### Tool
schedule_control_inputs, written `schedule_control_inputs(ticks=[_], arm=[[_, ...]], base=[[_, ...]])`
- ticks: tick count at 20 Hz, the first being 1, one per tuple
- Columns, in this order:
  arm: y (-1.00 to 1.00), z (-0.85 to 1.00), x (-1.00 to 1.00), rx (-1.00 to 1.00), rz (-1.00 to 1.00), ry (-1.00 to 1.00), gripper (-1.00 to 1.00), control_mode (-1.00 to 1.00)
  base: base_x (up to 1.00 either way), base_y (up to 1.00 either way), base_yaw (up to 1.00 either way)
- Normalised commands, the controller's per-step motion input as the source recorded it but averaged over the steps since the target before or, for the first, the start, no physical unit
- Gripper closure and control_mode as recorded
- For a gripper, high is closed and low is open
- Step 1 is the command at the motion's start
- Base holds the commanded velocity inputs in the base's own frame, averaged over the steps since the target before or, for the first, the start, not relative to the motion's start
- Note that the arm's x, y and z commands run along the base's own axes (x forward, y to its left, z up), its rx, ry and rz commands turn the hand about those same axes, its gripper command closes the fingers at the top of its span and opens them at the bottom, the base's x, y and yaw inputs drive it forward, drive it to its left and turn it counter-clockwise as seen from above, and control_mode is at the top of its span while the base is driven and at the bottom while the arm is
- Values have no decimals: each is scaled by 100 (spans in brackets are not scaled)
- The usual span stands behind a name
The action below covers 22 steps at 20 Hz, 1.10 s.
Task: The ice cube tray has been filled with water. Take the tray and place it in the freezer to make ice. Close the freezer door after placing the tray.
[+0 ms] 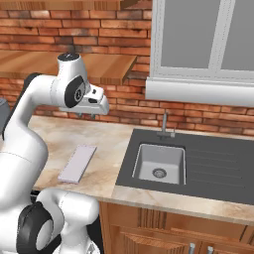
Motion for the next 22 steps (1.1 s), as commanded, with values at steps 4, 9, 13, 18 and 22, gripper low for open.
schedule_control_inputs(ticks=[4,9,13,18,22], arm=[[6,-2,-10,-1,-2,0,-100,-100],[3,-21,-60,-2,-15,-14,-100,-100],[8,-37,-49,-3,-16,-21,-100,-100],[7,-26,-20,0,-13,-14,-100,-100],[1,-22,-18,1,-15,-8,-100,-100]], base=[[0,0,0],[0,0,0],[0,0,0],[0,0,0],[0,0,0]])
